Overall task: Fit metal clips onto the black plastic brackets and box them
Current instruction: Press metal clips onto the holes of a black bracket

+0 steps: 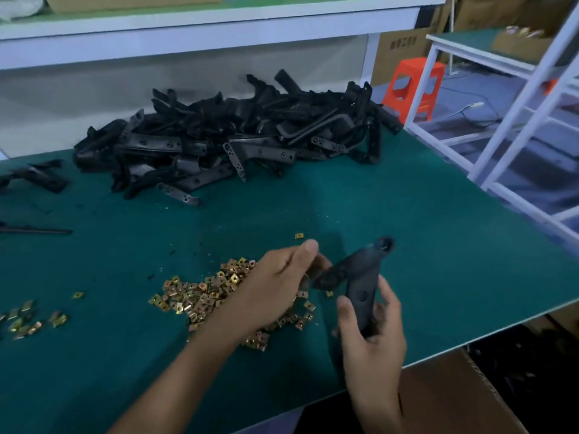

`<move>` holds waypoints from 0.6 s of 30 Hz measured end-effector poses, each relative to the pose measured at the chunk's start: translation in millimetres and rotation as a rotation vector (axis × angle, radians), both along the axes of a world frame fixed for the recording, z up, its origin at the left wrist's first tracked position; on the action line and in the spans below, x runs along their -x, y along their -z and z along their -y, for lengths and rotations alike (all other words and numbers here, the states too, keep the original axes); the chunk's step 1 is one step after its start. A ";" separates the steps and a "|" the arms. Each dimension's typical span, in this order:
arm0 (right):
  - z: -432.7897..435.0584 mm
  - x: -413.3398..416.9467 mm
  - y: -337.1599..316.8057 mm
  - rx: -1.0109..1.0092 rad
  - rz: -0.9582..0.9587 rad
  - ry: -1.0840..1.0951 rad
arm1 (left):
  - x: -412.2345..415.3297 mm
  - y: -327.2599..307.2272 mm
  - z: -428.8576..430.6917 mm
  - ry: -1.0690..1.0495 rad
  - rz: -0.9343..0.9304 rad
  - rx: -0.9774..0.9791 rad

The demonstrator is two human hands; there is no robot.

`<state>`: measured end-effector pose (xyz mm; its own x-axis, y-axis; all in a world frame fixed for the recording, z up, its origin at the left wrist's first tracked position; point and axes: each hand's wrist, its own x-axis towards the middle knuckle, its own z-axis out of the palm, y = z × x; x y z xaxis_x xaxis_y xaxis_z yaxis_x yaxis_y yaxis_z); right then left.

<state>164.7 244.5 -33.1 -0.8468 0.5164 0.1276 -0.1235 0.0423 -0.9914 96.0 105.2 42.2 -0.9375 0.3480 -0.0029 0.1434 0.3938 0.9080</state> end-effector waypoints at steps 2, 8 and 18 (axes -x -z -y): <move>-3.3 0.4 1.8 0.041 -0.013 0.035 | 26.1 13.6 -11.2 -0.069 -0.157 0.274; -6.7 4.8 5.7 0.112 0.030 0.021 | 69.0 44.5 -62.1 0.131 -0.316 0.714; -9.9 2.9 7.0 0.006 0.092 -0.086 | 62.8 36.0 -50.0 -0.035 -0.294 0.447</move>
<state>161.8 254.4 -40.2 -0.8958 0.4423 0.0445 -0.0351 0.0295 -0.9989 33.2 155.3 6.2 -0.9322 0.3411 0.1207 0.3459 0.7421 0.5742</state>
